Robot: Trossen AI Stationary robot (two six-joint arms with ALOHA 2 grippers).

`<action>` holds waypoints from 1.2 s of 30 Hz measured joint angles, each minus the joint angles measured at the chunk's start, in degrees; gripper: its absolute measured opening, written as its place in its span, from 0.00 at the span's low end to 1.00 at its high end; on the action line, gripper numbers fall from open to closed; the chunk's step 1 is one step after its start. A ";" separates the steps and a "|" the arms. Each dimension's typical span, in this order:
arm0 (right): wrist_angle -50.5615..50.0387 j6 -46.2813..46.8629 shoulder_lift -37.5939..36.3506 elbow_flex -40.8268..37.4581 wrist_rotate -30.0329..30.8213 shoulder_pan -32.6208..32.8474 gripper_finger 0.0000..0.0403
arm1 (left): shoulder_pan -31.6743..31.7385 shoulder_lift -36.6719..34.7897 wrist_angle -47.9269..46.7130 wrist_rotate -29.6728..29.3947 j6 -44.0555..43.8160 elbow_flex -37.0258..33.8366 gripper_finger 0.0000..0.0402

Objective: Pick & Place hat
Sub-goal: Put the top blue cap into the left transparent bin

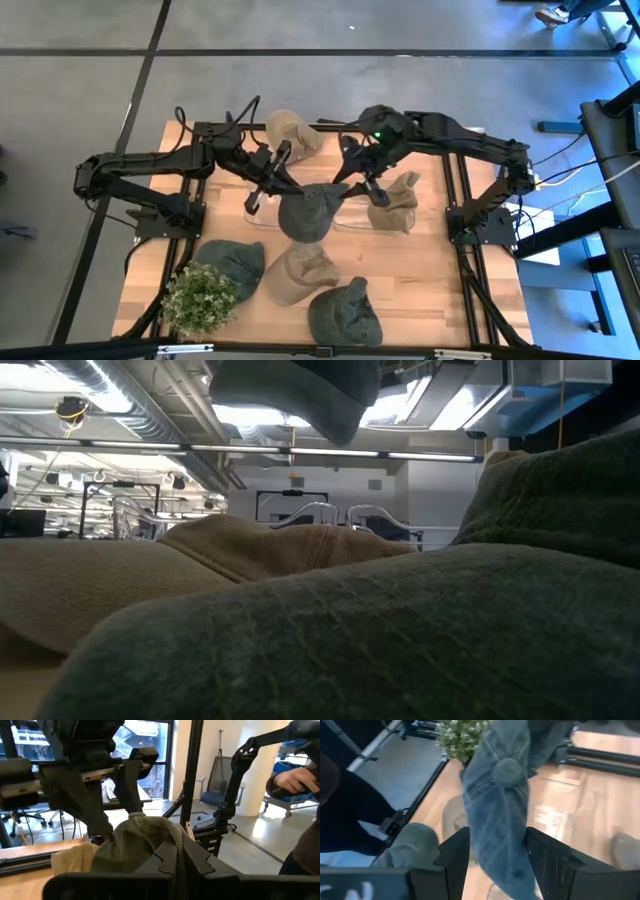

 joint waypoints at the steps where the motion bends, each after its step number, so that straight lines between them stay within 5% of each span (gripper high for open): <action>1: -0.01 -0.01 0.39 -0.01 -1.12 0.00 0.48 | 0.02 0.00 -0.01 -0.04 0.00 0.00 0.01; 10: -2.03 2.23 1.09 -0.02 -8.24 0.19 0.48 | 2.91 0.02 -0.03 -1.55 0.02 0.00 0.01; 19: -0.30 6.11 1.10 -0.02 -5.12 3.24 0.48 | 6.46 0.02 -0.08 -4.66 0.07 0.00 0.01; 23: -0.18 11.25 1.11 -0.08 7.98 4.49 0.47 | 6.84 0.02 0.21 -4.79 -0.42 0.00 0.01; 26: -0.25 12.23 1.11 -0.11 16.04 4.91 0.41 | 6.67 0.02 0.37 -4.79 -0.82 0.01 0.01; 34: -0.17 11.90 1.11 -0.11 16.53 4.94 0.05 | 6.27 0.02 0.13 -4.44 -0.98 0.02 0.01; 36: -0.17 12.04 1.13 -0.11 16.55 4.91 0.03 | 6.32 0.02 0.08 -4.64 -1.01 0.02 0.01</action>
